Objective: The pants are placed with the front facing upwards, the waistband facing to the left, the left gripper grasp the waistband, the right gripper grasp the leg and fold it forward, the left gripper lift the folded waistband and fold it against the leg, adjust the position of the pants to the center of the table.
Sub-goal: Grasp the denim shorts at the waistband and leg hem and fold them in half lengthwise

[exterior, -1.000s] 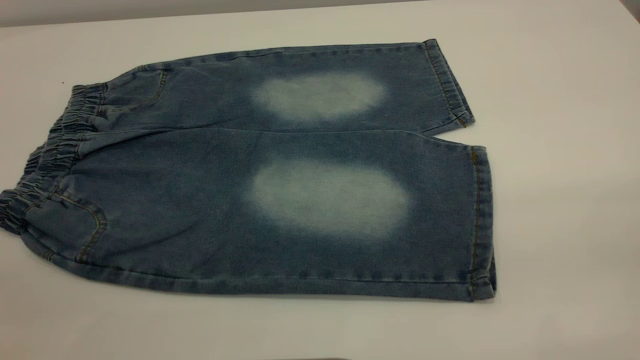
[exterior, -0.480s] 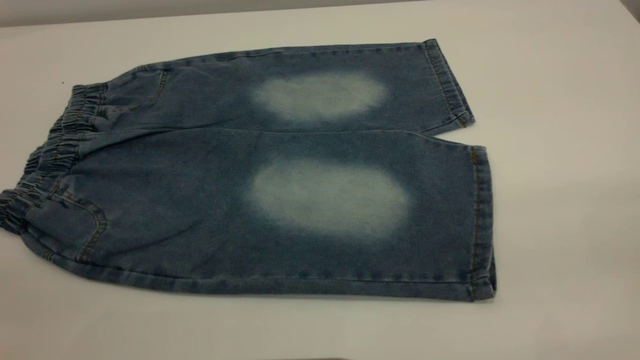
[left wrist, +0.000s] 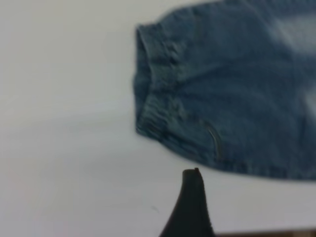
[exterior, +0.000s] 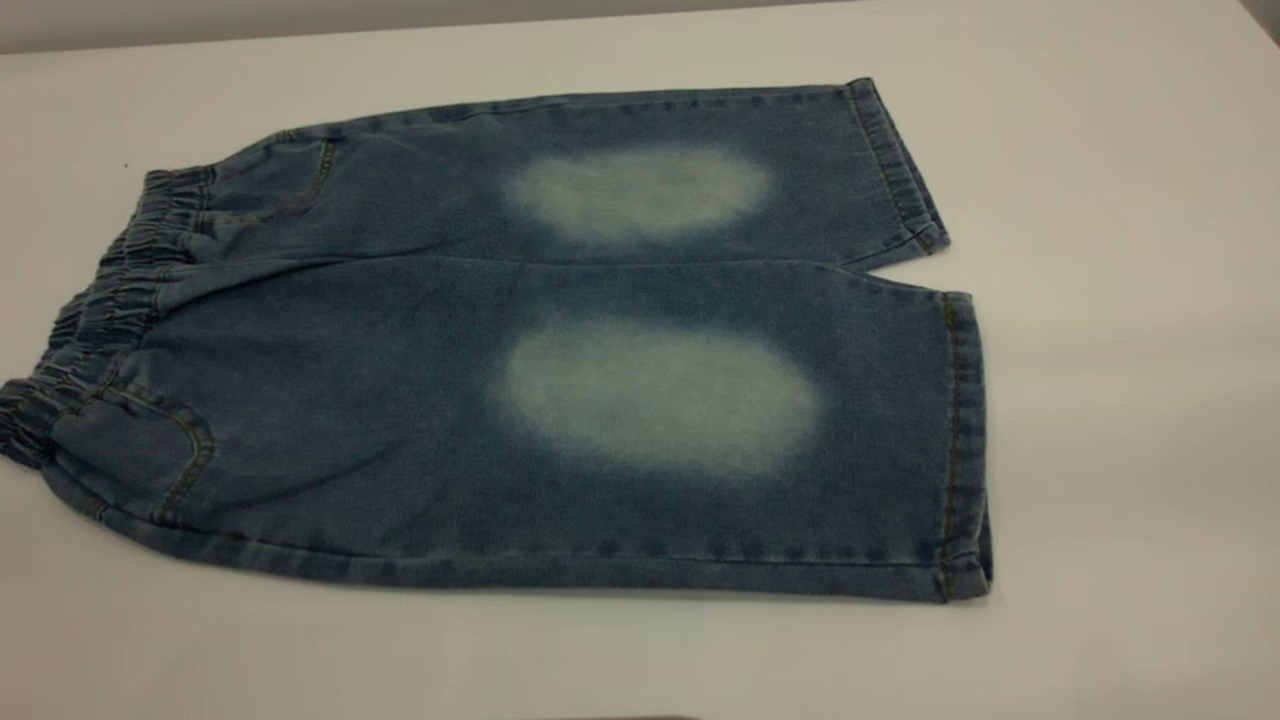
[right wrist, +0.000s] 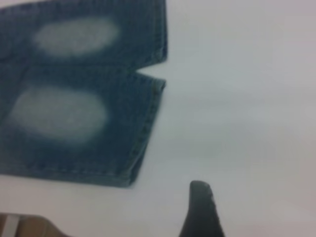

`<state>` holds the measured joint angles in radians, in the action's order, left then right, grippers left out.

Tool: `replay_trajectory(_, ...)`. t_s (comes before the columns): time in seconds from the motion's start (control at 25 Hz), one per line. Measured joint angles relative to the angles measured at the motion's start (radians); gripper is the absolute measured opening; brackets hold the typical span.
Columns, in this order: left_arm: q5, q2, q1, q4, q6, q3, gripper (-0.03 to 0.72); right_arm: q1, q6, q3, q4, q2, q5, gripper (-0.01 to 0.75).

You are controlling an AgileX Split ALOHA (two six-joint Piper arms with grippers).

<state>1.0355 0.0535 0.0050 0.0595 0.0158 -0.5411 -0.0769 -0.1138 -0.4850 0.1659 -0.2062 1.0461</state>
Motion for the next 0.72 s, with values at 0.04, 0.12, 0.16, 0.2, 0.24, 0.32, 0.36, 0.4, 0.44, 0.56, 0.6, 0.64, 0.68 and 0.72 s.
replay_trajectory(0.04,-0.021,0.049,0.000,-0.020,-0.023,-0.016,0.566,0.000,0.011,-0.008,0.013,-0.060,-0.029,0.442)
replay_trajectory(0.12,-0.057,0.160,0.000,-0.053,-0.070,-0.044,0.563,0.000,0.045,-0.020,0.033,-0.174,-0.101,0.442)
replay_trajectory(0.16,-0.069,0.228,0.000,-0.067,-0.090,-0.056,0.561,0.000,0.068,-0.024,0.040,-0.237,-0.131,0.442)
replay_trajectory(0.2,-0.083,0.288,0.000,-0.077,-0.112,-0.066,0.559,0.000,0.086,-0.025,0.049,-0.290,-0.162,0.442)
replay_trajectory(0.24,-0.102,0.361,0.000,-0.088,-0.134,-0.075,0.554,0.000,0.107,-0.026,0.060,-0.352,-0.203,0.442)
replay_trajectory(0.32,-0.152,0.508,0.000,-0.106,-0.168,-0.085,0.547,0.000,0.144,-0.026,0.083,-0.475,-0.262,0.442)
replay_trajectory(0.36,-0.183,0.570,0.000,-0.110,-0.182,-0.087,0.544,0.000,0.160,-0.026,0.099,-0.524,-0.288,0.442)
replay_trajectory(0.4,-0.212,0.644,0.000,-0.113,-0.192,-0.090,0.541,0.000,0.183,-0.027,0.115,-0.582,-0.327,0.444)
replay_trajectory(0.44,-0.233,0.718,0.000,-0.113,-0.198,-0.096,0.540,0.000,0.209,-0.027,0.137,-0.638,-0.353,0.449)
replay_trajectory(0.56,-0.305,0.927,0.000,-0.113,-0.224,-0.119,0.539,0.000,0.297,-0.027,0.224,-0.792,-0.438,0.484)
replay_trajectory(0.6,-0.322,0.999,0.000,-0.114,-0.234,-0.129,0.538,0.000,0.329,-0.028,0.265,-0.843,-0.459,0.497)
replay_trajectory(0.64,-0.345,1.058,0.000,-0.114,-0.244,-0.142,0.538,0.000,0.361,-0.028,0.310,-0.884,-0.480,0.511)
replay_trajectory(0.68,-0.367,1.127,0.004,-0.114,-0.251,-0.154,0.538,0.000,0.389,-0.028,0.350,-0.930,-0.498,0.523)
replay_trajectory(0.72,-0.390,1.194,0.012,-0.113,-0.254,-0.169,0.538,0.000,0.426,-0.029,0.401,-0.972,-0.516,0.531)
